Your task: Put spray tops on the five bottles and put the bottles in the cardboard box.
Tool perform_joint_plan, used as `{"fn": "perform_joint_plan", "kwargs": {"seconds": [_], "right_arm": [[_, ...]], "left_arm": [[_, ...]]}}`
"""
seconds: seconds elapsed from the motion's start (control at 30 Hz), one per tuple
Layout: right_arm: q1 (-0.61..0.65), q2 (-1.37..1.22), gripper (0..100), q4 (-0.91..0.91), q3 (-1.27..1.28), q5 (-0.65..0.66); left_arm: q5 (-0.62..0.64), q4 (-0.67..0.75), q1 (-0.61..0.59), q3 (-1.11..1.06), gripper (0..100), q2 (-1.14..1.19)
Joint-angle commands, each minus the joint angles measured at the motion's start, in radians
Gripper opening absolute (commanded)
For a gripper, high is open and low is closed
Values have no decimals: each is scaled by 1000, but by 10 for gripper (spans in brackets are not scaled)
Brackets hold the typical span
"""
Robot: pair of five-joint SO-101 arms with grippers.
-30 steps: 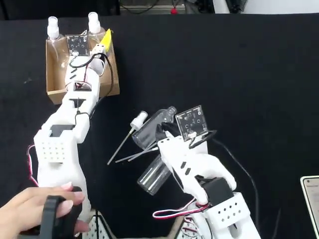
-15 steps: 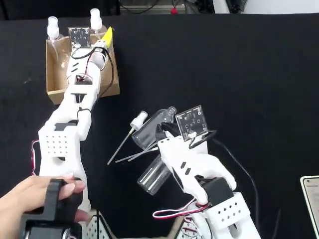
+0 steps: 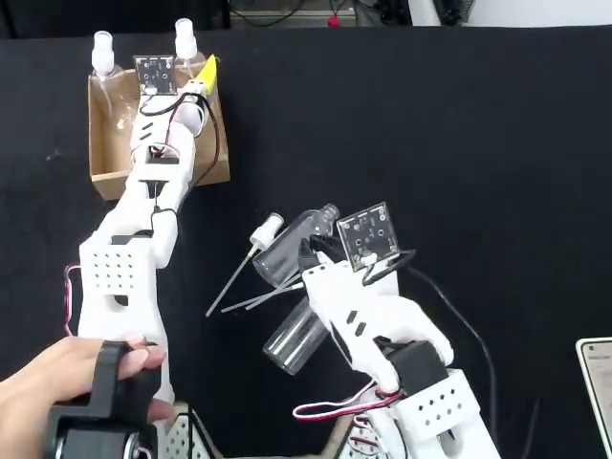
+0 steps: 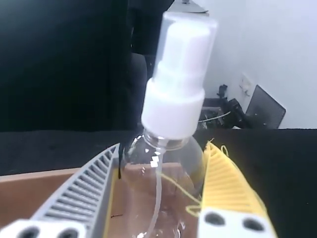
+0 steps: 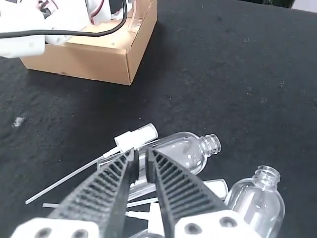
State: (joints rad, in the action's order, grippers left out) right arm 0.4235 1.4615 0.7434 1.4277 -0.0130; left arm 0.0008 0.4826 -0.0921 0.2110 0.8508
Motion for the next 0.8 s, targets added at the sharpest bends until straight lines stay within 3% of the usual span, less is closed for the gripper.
{"fn": "perform_joint_plan", "kwargs": {"seconds": [0.0,0.3,0.47,0.77], "right_arm": [[-15,13,27,-28,-7,-3],[-15,13,26,-28,-7,-3],[-15,13,26,-28,-7,-3],[-15,13,25,-28,-7,-2]], "left_arm": [[6,-3,-4,58,197,-14],[6,-3,-4,58,202,-15],[12,-3,-2,54,330,-11],[12,-3,-4,56,297,-21]]}}
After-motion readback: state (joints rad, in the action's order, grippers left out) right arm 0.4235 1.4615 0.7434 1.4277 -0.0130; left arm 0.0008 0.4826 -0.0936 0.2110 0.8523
